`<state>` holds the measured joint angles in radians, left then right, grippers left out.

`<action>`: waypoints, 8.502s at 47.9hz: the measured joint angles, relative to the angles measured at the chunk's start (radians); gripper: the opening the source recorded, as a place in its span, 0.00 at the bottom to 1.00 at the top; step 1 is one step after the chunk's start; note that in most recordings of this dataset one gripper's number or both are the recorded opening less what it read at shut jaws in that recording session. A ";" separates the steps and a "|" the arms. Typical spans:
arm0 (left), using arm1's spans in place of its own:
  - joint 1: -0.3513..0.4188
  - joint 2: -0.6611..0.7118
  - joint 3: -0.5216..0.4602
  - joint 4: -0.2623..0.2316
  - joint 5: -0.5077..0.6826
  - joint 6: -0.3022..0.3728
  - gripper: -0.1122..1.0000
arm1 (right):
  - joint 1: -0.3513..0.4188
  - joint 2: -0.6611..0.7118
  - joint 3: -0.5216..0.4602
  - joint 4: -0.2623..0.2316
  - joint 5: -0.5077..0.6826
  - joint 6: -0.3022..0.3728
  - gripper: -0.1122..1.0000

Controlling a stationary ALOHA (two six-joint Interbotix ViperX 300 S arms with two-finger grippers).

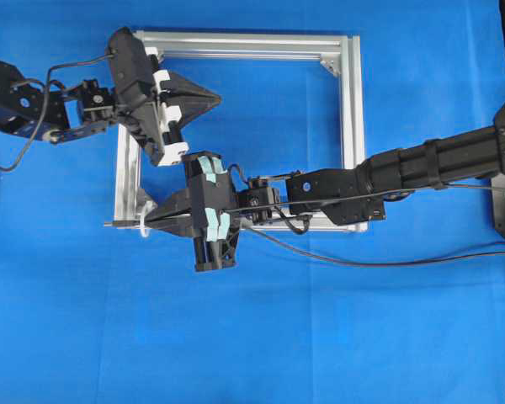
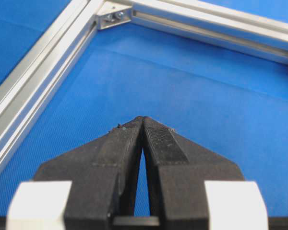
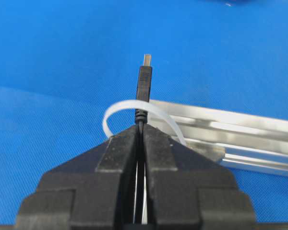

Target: Insert the wire through the string loop located on the left side.

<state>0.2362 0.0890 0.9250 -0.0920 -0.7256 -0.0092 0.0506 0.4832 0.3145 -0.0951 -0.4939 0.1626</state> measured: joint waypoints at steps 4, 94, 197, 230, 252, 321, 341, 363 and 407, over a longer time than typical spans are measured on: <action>0.000 -0.035 0.043 0.000 0.000 0.000 0.10 | 0.000 0.000 -0.002 0.000 0.000 0.002 0.10; -0.459 -0.847 0.509 0.018 0.296 0.002 0.10 | -0.002 0.000 -0.002 0.000 0.002 0.002 0.10; -0.414 -0.319 0.360 0.017 0.179 -0.009 0.56 | -0.002 0.000 -0.002 0.000 0.002 0.003 0.10; -0.370 -0.319 0.359 0.021 0.201 -0.009 0.17 | -0.009 0.000 -0.002 0.002 0.046 0.009 0.10; -0.368 -0.319 0.356 0.021 0.202 -0.012 0.17 | -0.006 0.000 -0.003 0.003 0.075 0.014 0.60; -0.365 -0.844 0.460 0.018 0.661 -0.023 0.17 | 0.000 -0.060 0.035 0.009 0.103 0.011 0.93; -0.365 -1.144 0.463 0.018 0.830 -0.026 0.17 | 0.000 -0.060 0.037 0.009 0.103 0.009 0.93; -0.364 -1.103 0.466 0.018 0.792 -0.011 0.17 | 0.000 -0.060 0.035 0.008 0.103 0.009 0.93; -0.347 -1.114 0.466 0.018 0.788 -0.025 0.79 | 0.000 -0.061 0.037 0.009 0.103 0.011 0.93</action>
<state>-0.1104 -1.0247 1.3913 -0.0736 0.0629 -0.0337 0.0506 0.4218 0.3513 -0.0859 -0.3912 0.1733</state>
